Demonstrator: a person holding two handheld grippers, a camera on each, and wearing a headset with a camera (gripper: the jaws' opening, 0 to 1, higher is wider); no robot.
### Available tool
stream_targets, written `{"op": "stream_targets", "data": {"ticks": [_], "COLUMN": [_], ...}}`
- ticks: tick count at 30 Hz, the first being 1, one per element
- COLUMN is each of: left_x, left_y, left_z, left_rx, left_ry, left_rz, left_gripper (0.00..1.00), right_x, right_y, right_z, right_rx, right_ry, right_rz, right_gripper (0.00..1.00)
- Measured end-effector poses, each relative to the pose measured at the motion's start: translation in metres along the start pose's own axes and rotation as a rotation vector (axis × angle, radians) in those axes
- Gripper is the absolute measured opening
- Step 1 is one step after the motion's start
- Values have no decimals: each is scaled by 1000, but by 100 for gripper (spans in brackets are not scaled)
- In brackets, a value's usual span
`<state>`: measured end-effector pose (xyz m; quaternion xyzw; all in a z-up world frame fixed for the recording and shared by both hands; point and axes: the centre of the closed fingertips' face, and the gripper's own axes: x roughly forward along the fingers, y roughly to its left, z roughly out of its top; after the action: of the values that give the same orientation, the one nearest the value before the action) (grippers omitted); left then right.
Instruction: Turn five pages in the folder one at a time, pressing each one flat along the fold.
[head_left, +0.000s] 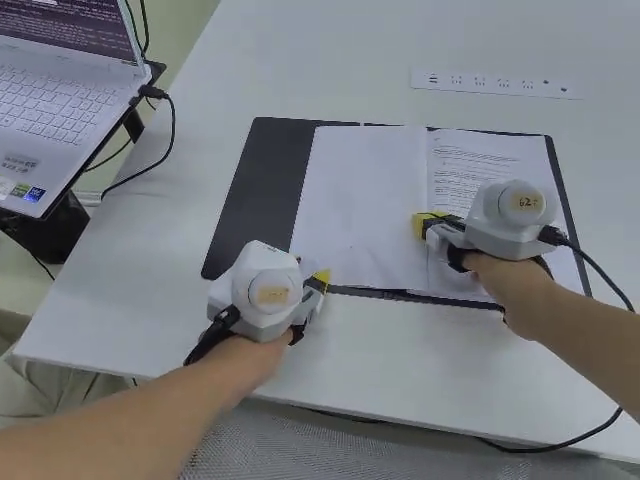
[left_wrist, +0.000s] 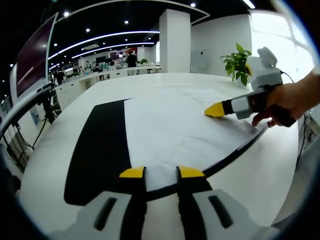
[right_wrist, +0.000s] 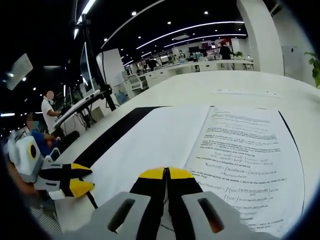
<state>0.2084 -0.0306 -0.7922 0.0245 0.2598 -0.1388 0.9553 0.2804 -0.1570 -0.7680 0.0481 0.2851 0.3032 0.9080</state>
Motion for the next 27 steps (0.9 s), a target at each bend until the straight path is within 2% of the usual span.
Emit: {"op": "stream_targets", "data": {"ticks": [6, 15, 17, 27], "left_x": [-1, -3, -3, -4], "left_y": [0, -1, -2, -2], "left_z": [1, 2, 2, 3], "left_rx": [-2, -3, -4, -5], "left_ry": [-3, -5, -6, -7], "left_rz": [-2, -2, -2, -2], "left_gripper": [22, 22, 22, 22], "right_x": [-11, -24, -25, -50], "right_y": [6, 11, 10, 24], "right_z": [-14, -26, -29, -53], "right_rx": [-22, -20, -17, 15], "right_ry": [22, 30, 38, 53], "right_rz": [9, 12, 17, 32], "right_gripper": [0, 0, 0, 0]}}
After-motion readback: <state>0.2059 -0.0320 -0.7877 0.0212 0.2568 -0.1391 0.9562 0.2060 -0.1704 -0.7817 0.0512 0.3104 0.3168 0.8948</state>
